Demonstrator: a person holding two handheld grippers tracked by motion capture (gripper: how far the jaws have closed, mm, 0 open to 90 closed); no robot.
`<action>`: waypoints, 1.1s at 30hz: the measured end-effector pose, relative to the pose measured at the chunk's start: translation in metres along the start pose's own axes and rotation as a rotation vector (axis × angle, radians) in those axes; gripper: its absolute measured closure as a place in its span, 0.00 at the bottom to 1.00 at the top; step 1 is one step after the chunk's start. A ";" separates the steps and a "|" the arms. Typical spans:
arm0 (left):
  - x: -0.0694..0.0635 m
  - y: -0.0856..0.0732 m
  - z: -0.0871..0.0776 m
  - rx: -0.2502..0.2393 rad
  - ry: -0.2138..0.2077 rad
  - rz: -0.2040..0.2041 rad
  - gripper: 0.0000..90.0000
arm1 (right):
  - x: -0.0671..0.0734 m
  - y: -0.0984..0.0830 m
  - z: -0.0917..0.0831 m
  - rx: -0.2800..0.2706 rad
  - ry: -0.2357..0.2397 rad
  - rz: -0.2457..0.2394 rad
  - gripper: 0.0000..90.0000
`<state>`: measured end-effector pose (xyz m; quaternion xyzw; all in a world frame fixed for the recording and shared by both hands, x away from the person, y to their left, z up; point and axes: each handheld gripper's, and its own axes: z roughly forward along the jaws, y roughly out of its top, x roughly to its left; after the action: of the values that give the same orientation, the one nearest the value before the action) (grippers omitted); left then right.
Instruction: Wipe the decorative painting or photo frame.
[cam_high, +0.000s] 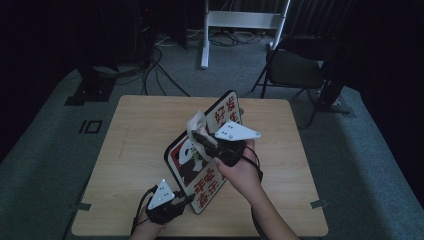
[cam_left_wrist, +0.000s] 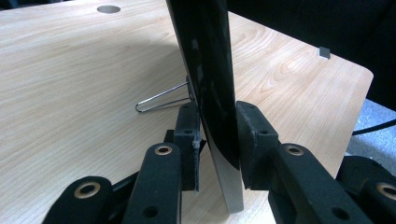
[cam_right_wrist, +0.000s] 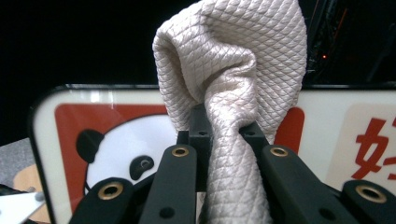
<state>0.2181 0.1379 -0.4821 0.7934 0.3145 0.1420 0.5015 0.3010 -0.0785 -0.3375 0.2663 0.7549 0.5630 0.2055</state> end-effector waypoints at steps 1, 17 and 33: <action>0.000 0.000 0.000 0.001 0.001 0.002 0.81 | 0.000 -0.002 0.000 0.003 -0.002 -0.001 0.90; -0.001 0.000 0.000 0.004 -0.005 0.005 0.80 | -0.010 -0.063 -0.002 0.120 -0.015 0.047 0.90; -0.002 0.001 0.000 0.004 -0.010 0.006 0.80 | -0.016 -0.126 -0.004 0.233 -0.025 0.122 0.90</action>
<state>0.2171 0.1364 -0.4816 0.7960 0.3098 0.1387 0.5011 0.2899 -0.1198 -0.4575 0.3409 0.7949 0.4796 0.1478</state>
